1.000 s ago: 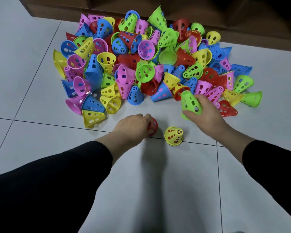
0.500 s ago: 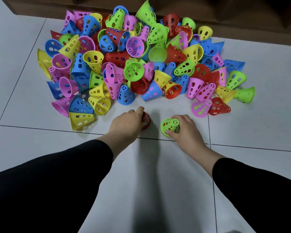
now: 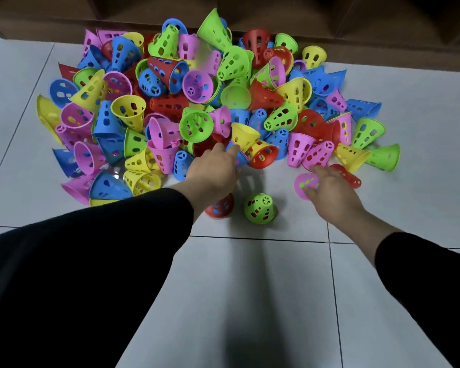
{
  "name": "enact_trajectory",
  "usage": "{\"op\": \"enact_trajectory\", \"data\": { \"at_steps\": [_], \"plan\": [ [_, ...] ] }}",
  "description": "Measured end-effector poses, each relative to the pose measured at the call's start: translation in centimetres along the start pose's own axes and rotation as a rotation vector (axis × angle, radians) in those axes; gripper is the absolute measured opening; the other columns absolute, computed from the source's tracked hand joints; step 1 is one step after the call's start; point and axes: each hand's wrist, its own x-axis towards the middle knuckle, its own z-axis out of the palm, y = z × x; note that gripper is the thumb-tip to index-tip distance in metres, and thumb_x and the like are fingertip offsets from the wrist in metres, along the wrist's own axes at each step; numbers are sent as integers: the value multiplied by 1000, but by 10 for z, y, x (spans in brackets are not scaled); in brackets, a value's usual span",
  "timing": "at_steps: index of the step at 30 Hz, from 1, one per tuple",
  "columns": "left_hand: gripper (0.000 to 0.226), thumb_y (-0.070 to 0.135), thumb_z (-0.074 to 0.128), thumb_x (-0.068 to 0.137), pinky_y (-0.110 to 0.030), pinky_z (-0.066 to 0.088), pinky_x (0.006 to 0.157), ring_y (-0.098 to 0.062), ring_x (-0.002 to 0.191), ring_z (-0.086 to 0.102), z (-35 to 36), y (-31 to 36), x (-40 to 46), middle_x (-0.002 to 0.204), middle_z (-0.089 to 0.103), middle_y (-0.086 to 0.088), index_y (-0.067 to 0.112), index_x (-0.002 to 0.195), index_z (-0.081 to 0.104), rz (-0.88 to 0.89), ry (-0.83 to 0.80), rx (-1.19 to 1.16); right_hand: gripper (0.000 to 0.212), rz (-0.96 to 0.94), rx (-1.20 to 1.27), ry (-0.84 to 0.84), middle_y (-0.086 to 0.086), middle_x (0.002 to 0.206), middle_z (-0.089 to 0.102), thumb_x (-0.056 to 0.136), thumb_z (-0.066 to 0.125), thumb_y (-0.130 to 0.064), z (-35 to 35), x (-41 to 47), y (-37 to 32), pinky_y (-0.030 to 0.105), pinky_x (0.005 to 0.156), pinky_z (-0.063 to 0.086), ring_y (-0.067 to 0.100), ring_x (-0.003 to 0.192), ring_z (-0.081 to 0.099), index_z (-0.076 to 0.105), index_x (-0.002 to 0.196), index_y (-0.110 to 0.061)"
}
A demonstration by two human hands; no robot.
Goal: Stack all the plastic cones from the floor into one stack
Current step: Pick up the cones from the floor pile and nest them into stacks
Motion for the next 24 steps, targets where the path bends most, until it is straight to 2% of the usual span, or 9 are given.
{"op": "enact_trajectory", "data": {
  "at_steps": [4,6,10,14,16,19,21,24],
  "plan": [
    [57,34,52,98,-47,50,76,-36,104,56,2,10,20,122,48,-13,27,150,29,-2,-68,120,49,7,28,-7,16,124,61,89,68,-15,7,-4,0,42,87,51,38,111,60,51,135,-15],
    [56,30,57,96,-44,46,68,-36,101,58,6,12,24,119,50,-13,25,145,32,-37,-51,148,47,37,59,-2,14,112,66,88,70,-18,10,-5,0,43,81,52,37,103,63,50,131,-19],
    [53,31,66,91,-41,42,63,-38,100,61,11,8,24,114,56,-15,19,136,38,-94,-62,154,44,86,150,53,9,89,63,88,72,-27,8,-9,0,42,74,52,36,91,63,52,126,-21],
    [36,42,60,95,-43,48,72,-36,92,58,3,-7,21,97,53,-11,14,113,47,-48,-35,21,47,55,294,171,6,96,65,88,73,-33,3,-14,-9,34,69,43,28,89,59,52,128,-21],
    [33,45,55,96,-41,48,73,-32,86,55,-6,-12,16,92,51,-8,15,108,51,-8,2,-65,47,29,338,214,3,102,63,88,73,-33,-2,-17,-14,30,68,37,25,89,57,52,128,-21],
    [31,44,54,97,-34,37,67,-26,82,50,-18,-18,4,92,53,-5,15,109,55,9,120,-182,45,-26,408,238,1,108,65,87,75,-33,-9,-24,-23,34,73,45,25,95,59,51,124,-23],
    [30,40,52,99,-35,39,66,-29,84,54,-26,-21,-4,95,58,-8,12,109,55,2,152,-260,46,-34,431,238,1,111,66,86,76,-34,-14,-29,-29,38,79,50,25,98,60,49,122,-25],
    [21,32,49,103,-32,38,67,-35,101,60,-32,-21,-18,109,63,-11,13,108,54,12,151,-407,45,-53,420,255,2,110,66,86,76,-35,-18,-33,-35,33,75,45,25,98,60,50,122,-25]
  ]
}}
